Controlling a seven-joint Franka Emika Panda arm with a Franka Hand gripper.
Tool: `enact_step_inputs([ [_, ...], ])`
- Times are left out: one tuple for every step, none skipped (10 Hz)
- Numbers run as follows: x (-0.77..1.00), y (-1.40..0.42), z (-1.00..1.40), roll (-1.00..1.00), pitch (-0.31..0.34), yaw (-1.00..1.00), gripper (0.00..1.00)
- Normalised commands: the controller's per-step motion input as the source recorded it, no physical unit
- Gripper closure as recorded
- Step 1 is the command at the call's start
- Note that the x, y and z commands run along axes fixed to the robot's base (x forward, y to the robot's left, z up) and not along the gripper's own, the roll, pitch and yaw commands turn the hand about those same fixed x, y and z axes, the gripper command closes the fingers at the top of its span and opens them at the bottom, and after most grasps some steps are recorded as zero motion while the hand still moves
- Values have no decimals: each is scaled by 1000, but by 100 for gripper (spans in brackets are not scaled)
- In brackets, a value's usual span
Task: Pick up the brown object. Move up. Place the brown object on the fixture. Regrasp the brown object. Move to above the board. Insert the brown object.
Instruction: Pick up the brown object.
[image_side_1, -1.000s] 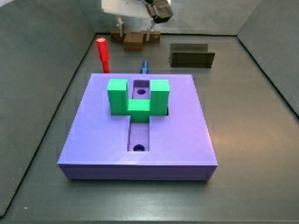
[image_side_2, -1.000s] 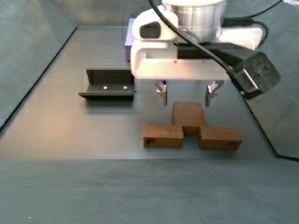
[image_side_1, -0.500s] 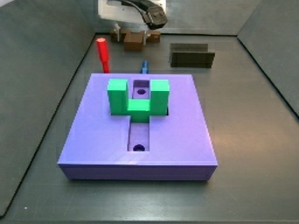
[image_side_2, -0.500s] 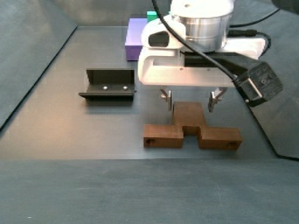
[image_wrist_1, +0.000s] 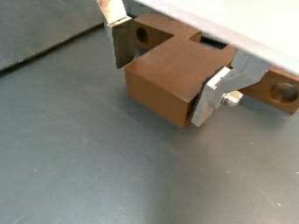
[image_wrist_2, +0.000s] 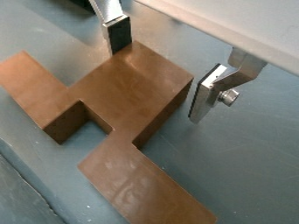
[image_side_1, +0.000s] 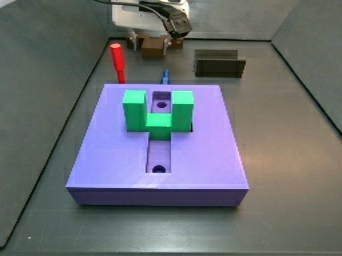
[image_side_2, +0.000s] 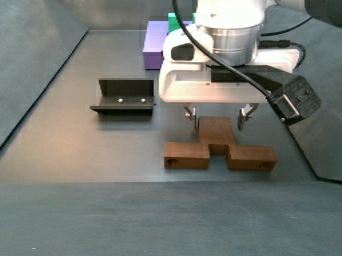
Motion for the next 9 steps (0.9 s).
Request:
enact_step_inputs([
  [0, 0, -177, 59, 0, 134, 0],
  [0, 23, -51, 0, 0, 0, 0],
  [0, 54, -26, 0, 3, 0, 0],
  [0, 0, 0, 0, 0, 0, 0],
  [0, 0, 0, 0, 0, 0, 100],
  [0, 0, 0, 0, 0, 0, 100],
  [0, 0, 0, 0, 0, 0, 100],
  [0, 0, 0, 0, 0, 0, 100],
  [0, 0, 0, 0, 0, 0, 100],
])
